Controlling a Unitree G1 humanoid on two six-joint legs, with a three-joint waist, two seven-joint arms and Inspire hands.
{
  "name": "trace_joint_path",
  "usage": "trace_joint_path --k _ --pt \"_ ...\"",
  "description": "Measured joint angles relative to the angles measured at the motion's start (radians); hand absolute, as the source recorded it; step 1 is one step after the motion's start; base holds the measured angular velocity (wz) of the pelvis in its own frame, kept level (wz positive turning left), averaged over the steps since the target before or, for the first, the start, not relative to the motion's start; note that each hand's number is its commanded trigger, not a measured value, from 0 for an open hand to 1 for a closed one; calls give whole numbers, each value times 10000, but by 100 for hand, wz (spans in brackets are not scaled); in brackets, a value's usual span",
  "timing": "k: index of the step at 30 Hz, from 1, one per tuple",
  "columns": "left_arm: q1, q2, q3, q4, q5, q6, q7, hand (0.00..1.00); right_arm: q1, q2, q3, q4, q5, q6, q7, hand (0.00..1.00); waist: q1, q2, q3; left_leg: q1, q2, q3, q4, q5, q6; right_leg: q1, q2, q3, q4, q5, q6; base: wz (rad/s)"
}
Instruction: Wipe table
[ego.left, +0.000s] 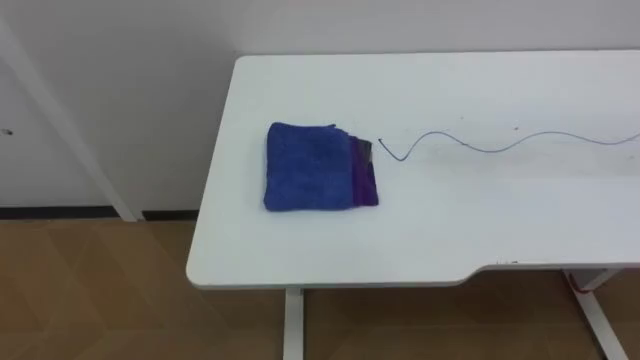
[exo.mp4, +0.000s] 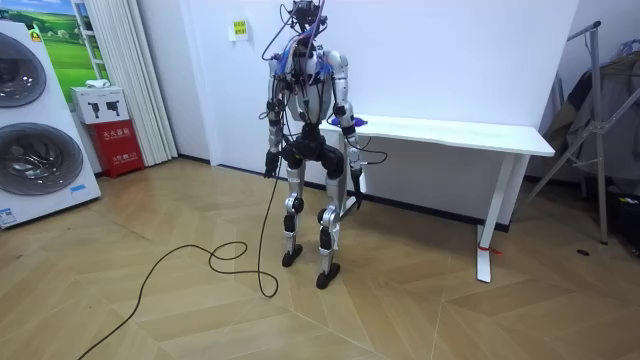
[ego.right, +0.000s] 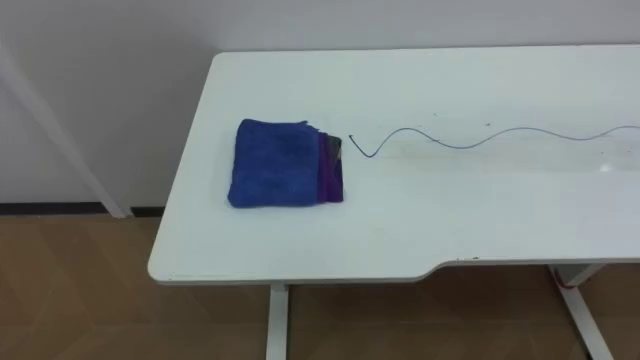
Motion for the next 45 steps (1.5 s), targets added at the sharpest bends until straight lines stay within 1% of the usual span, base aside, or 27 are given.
trace_joint_path --k 3,7,12,15,17,18,21,23,24,26,27,28,29,31,32,33,34,35,36,37,38,39,40,41,42,44,45 --pt "42 0 0 4 134 3 1 0 -9 -1 2 0 10 -8 -20 0 17 0 0 2 0 -1 -3 0 0 -2 0 0 0 0 1 0" --pt "52 0 -2 17 196 3 6 0 -33 -2 1 2 85 -167 -45 0 22 -6 -1 -1 -1 -4 -8 0 0 -1 0 0 -3 -2 3 0" --pt "32 -1 2 17 114 3 4 0 -79 -17 -81 5 680 -262 -209 0 21 -16 -1 2 0 11 -9 0 0 -9 1 7 -5 -3 5 0" --pt "48 0 21 19 79 0 4 0 -124 -18 -205 112 1519 -314 -431 0 9 -21 1 1 0 23 -14 0 0 -7 0 16 -28 -3 5 0" --pt "65 -1 25 20 78 0 4 0 -121 -13 -427 251 2968 -392 -688 0 -5 -35 5 -12 -1 20 -20 0 0 -6 0 14 -40 -3 5 0" --pt "77 -1 37 21 82 -1 4 0 -118 -11 -514 272 3267 -395 -739 0 -8 -35 6 -18 -3 13 -19 0 -1 -7 0 13 -43 -3 5 0" --pt "245 -5 334 -5 99 -3 -15 0 10 -14 -1535 436 5308 -414 -875 0 -72 -87 -15 9 -10 -23 -11 0 -1 35 0 -22 -40 -6 10 2" --pt "473 -6 1089 -191 163 -4 -14 0 221 -18 -2763 489 7285 -461 -1072 0 -234 -156 -4 64 -9 -46 -13 -4 -7 94 4 -22 -48 -6 10 0" --pt "542 -3 1319 -209 173 -12 -14 0 277 -24 -3115 497 7785 -475 -1149 0 -301 -180 -4 72 -11 -69 -14 -7 -11 114 4 -30 -69 -7 11 0" --pt "725 22 2048 -337 191 13 -6 0 499 -96 -4428 561 9897 -477 -1416 0 -538 -273 -3 118 -19 -93 -20 -20 -26 198 2 -36 -197 -21 12 0" --pt "782 36 2152 -374 176 10 -3 0 500 -133 -4653 579 10319 -483 -1490 0 -558 -297 -4 117 -19 -91 -22 -22 -25 190 1 -26 -197 -32 5 0" --pt "867 80 2324 -374 98 8 -3 0 506 -225 -5220 744 11030 -483 -1610 0 -652 -341 -3 119 -20 -72 -22 -25 -22 190 -1 -23 -195 -41 4 0" --pt "884 99 2395 -374 76 8 -3 0 504 -286 -5462 825 11327 -482 -1673 0 -690 -361 -8 119 -21 -62 -17 -25 -21 187 -2 -20 -186 -41 4 0" --pt "967 150 2687 -376 73 6 24 0 407 -581 -6201 832 12324 -454 -2066 0 -833 -516 -42 105 -19 -42 -7 -24 -19 153 -7 -12 -160 -42 5 -3" --pt "1047 145 2804 -393 79 5 114 0 205 -797 -6653 756 12337 -437 -2385 0 -893 -559 -45 94 -18 -9 1 -24 -18 131 -13 -4 -153 -42 5 -5" --pt "1049 146 2836 -411 89 7 178 0 56 -962 -6843 749 12328 -436 -2581 0 -935 -609 -48 92 -20 -3 7 -25 -15 128 -18 -4 -151 -41 6 -5" --pt "1054 170 2924 -476 95 6 223 0 -239 -1265 -7161 702 12332 -461 -2964 0 -983 -624 -35 63 -21 5 11 -26 -13 94 -19 1 -146 -41 7 0" --pt "1053 192 2966 -630 113 14 229 0 -493 -1484 -7322 280 12172 -475 -3451 0 -985 -710 -45 -3 -17 7 31 -25 -12 -5 -16 6 -69 -40 7 0" --pt "1053 195 2960 -696 124 9 230 0 -598 -1572 -7331 -54 12040 -501 -3680 0 -992 -715 -14 -17 -16 12 36 -25 -11 -36 -15 7 -25 -40 8 0" --pt "1035 197 2949 -767 113 12 228 0 -834 -1745 -7339 -814 11691 -553 -4138 0 -1026 -796 -53 -63 -17 13 75 -26 -8 -66 -15 5 -1 -40 9 0" --pt "1016 203 2949 -810 94 5 226 0 -1039 -1840 -7342 -1802 11214 -578 -4576 0 -1043 -746 -23 -83 -15 23 91 -28 -6 -90 -14 22 8 -38 10 0" --pt "1013 203 2922 -831 96 2 227 0 -1157 -1888 -7332 -2247 10898 -631 -4752 0 -1043 -735 -20 -93 -12 37 96 -27 -6 -112 -10 40 17 -37 11 -3" --pt "1006 228 2726 -868 127 -8 230 0 -1360 -2009 -7126 -3096 10223 -746 -5050 0 -1017 -720 -21 -151 -5 46 109 -27 -7 -183 -3 43 35 -36 11 0" --pt "1003 241 2539 -907 133 -9 229 0 -1470 -2045 -6968 -3960 9630 -840 -5394 0 -932 -696 -26 -211 8 46 124 -27 -7 -247 9 49 48 -35 9 0" --pt "994 241 2463 -923 134 -7 229 0 -1498 -2045 -6919 -4383 9352 -864 -5558 0 -858 -689 -31 -234 10 46 132 -27 -7 -268 11 49 77 -34 7 0" --pt "976 253 2083 -933 184 -4 230 0 -1823 -2067 -6423 -5810 7860 -895 -6268 0 -602 -688 -44 -337 17 33 165 -27 -7 -377 15 -12 185 -34 7 0" --pt "958 253 1991 -938 205 -3 229 0 -1899 -2067 -6267 -6091 7418 -898 -6372 0 -565 -683 -39 -368 17 31 170 -27 -7 -407 16 -14 190 -33 7 0"
